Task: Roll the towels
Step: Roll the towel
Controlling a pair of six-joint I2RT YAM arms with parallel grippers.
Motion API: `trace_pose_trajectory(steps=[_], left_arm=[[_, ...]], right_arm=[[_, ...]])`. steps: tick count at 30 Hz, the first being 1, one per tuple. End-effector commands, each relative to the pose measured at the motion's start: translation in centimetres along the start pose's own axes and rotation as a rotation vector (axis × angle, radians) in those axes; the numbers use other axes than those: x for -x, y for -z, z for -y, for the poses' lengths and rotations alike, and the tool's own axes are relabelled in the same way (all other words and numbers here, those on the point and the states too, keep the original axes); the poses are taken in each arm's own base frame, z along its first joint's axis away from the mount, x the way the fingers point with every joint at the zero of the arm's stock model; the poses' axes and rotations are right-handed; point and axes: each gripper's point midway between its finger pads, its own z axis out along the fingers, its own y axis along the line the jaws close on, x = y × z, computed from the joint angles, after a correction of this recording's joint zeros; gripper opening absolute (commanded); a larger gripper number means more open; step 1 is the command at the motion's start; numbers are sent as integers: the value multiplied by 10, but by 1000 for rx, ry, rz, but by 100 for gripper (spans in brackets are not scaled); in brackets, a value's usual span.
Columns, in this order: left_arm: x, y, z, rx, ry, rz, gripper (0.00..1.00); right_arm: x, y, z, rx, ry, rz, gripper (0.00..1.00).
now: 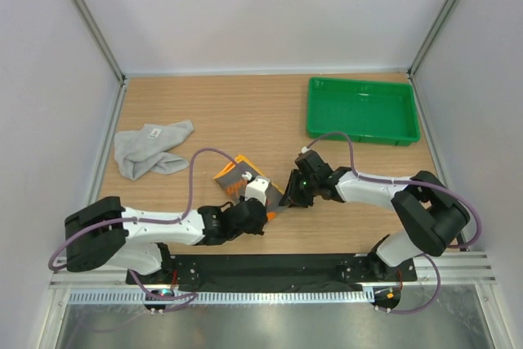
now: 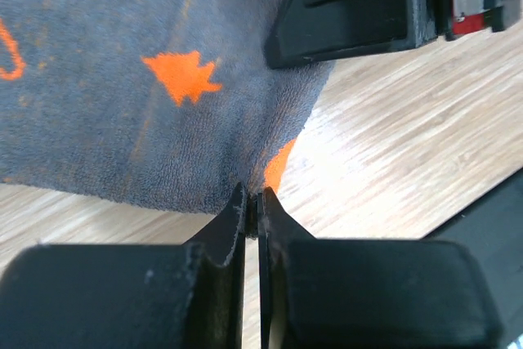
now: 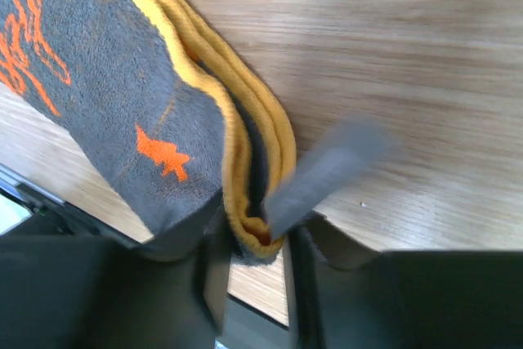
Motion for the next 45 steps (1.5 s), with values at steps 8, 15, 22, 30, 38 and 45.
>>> trace_pose_trajectory(steps=[8, 15, 22, 30, 38, 45], left_arm=[[11, 26, -6, -19, 45, 45, 0], [9, 32, -10, -19, 68, 49, 0], [11, 35, -5, -20, 143, 36, 0], [25, 44, -22, 98, 380, -20, 0], [24, 41, -50, 137, 565, -125, 0], [14, 28, -71, 200, 596, -192, 0]], right_arm=[[26, 10, 0, -82, 68, 67, 17], [43, 26, 19, -214, 116, 96, 34], [76, 54, 28, -309, 162, 203, 48], [74, 87, -34, 12, 265, 256, 40], [39, 96, -76, 337, 337, 161, 37], [18, 93, -99, 460, 396, 119, 37]])
